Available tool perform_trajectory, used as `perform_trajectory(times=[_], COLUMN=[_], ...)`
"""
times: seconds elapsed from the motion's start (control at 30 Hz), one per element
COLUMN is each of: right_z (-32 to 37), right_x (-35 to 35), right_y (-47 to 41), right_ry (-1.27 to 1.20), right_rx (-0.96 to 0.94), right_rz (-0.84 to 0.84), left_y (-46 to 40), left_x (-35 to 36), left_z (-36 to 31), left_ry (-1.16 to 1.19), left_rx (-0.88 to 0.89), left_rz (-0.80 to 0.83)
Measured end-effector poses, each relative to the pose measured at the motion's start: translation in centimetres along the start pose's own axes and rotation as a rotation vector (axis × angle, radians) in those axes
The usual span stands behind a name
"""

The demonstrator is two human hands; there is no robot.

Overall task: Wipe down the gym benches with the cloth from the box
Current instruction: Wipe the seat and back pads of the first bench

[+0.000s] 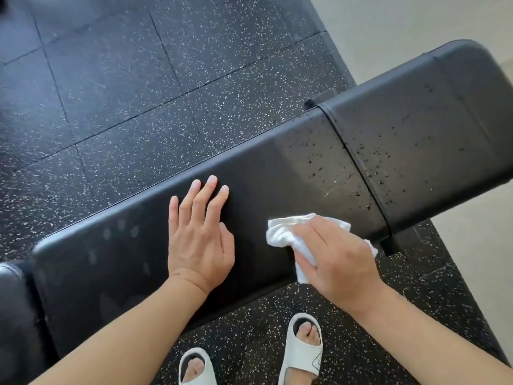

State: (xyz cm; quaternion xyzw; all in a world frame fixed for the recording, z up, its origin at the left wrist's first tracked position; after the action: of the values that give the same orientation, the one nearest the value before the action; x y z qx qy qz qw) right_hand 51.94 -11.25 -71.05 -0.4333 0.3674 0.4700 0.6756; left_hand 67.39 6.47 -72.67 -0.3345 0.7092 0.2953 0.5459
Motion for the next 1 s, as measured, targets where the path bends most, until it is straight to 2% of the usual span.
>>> perform_trajectory(times=[0.1, 0.2, 0.33, 0.4, 0.5, 0.6, 0.67, 0.77, 0.9, 1.0], right_z=[0.5, 0.6, 1.6, 1.8, 2.3, 1.7, 0.2, -1.0, -3.0, -3.9], right_x=[1.6, 4.1, 6.8, 6.3, 3.7, 1.2, 0.5, 1.3, 2.7, 3.3], right_y=[-5.3, -13.6, -21.3, -20.2, -12.4, -3.8, -1.6, -4.4, -13.0, -18.5], right_ry=[0.067, 0.075, 0.079, 0.067, 0.055, 0.051, 0.042, 0.142, 0.151, 0.136], right_rx=[0.051, 0.205, 0.22, 0.177, 0.096, -0.05, -0.115, -0.118, 0.157, 0.251], right_rz=[-0.056, -0.056, 0.082, 0.081, 0.021, 0.08, 0.074, 0.046, -0.026, -0.041], left_y=[0.0, 0.0, 0.0, 0.0, 0.0, 0.1, 0.1, 0.0, -0.1, -0.1], left_x=[0.0, 0.0, -0.1, 0.0, 0.2, 0.3, 0.3, 0.2, 0.1, -0.1], left_z=[0.0, 0.0, -0.2, -0.1, 0.1, 0.3, 0.3, 0.3, 0.1, 0.0], left_ry=[0.008, 0.005, 0.003, -0.005, 0.002, -0.002, -0.002, -0.009, -0.023, -0.031], left_rx=[0.002, 0.006, -0.005, 0.001, 0.0, 0.007, 0.01, 0.013, 0.013, 0.009], left_rz=[-0.001, 0.004, 0.005, 0.011, 0.016, -0.002, -0.009, 0.0, 0.01, 0.01])
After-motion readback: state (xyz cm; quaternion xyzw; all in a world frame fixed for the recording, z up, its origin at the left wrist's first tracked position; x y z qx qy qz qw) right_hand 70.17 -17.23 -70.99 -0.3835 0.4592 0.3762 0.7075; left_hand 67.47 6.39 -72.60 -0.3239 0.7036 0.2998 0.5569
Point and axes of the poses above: each hand's wrist, its own y-axis away from the middle knuckle, its own x-axis out of the palm, z = x × y, the point moved 4 cm from there along -y, towards the middle knuckle, and after that the axes turned 3 degrees about -x, right-handed, at the moved point
